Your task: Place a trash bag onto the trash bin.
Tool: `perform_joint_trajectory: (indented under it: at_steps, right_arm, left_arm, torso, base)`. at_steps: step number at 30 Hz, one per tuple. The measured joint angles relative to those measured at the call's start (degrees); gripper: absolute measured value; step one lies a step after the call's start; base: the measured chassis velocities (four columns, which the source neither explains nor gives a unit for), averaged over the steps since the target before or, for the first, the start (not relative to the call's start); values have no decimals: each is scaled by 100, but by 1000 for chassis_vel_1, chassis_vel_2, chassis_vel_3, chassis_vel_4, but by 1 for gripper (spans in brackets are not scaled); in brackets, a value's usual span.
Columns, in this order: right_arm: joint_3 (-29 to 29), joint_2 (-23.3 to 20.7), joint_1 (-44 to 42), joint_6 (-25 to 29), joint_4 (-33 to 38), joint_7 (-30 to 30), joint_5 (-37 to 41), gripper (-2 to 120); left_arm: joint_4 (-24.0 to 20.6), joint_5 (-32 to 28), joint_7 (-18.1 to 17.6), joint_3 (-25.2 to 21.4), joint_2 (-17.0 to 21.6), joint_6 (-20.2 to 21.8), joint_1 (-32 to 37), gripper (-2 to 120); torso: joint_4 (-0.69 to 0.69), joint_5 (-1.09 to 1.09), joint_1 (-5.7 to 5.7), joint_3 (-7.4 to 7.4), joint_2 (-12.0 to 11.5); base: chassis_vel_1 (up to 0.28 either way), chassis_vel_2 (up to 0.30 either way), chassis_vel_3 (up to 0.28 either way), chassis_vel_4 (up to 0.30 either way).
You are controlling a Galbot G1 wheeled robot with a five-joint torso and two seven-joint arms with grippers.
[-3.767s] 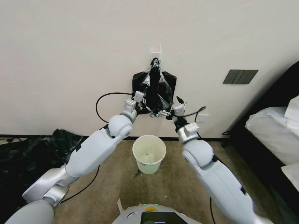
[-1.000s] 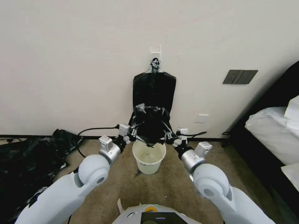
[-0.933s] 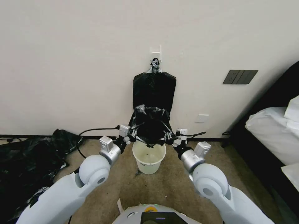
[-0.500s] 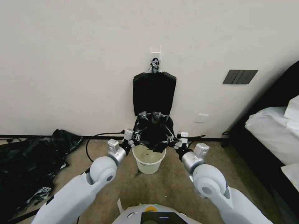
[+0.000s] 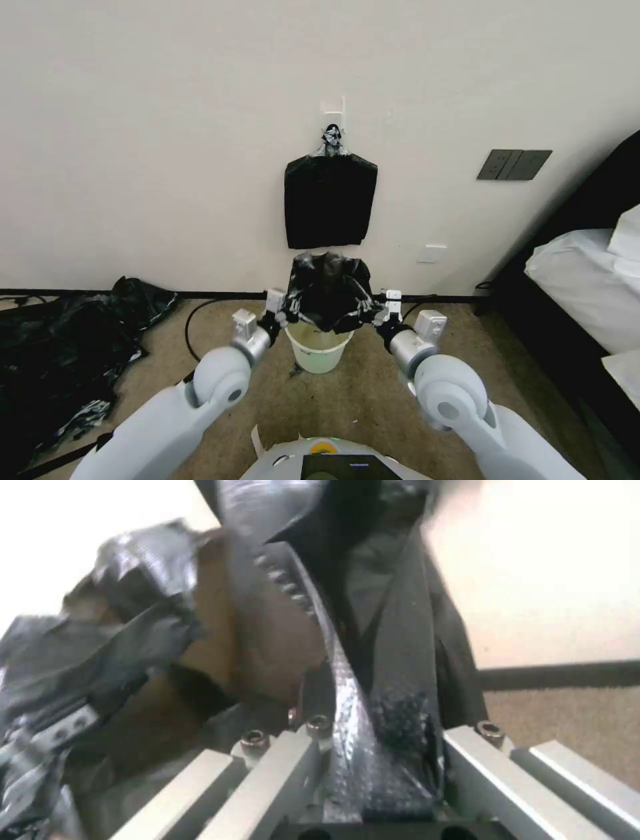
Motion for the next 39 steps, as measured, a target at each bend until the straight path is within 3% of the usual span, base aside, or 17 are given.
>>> perform_joint_trajectory:
  at_steps: [10,15,23,27,39]
  right_arm:
    - [-65,39,-591,21,168,547,332,6]
    - [-67,188,-1043,39,165,722,546,6]
    - [-135,433,-1224,-50,-197,963,1094,6]
    - [-53,489,-1213,-58,-407,1044,1271,6]
    - [-36,713,-822,-80,-1095,1038,1416,6]
  left_arm:
    - [-302,380,-574,-262,-92,-217,1188,0]
    - [-311,612,-700,-375,-232,-313,1883,0]
    - [83,899,-909,-368,-456,-518,2035,0]
    - [317,930,-1222,-376,-654,-685,2030,0]
    - [1017,1100,-1223,-300,-1090,-854,1876,0]
  torso:
    - [-3,0,0,0,0]
    - [0,-1,0,-1,0]
    - [-2,-1,-1,0,0]
    - [-2,-1,0,0,0]
    - [-2,-1,0,0,0]
  base:
    - [0,0,0,0]
    - [0,0,0,0]
    - [0,0,0,0]
    - [0,0,0,0]
    - [0,0,0,0]
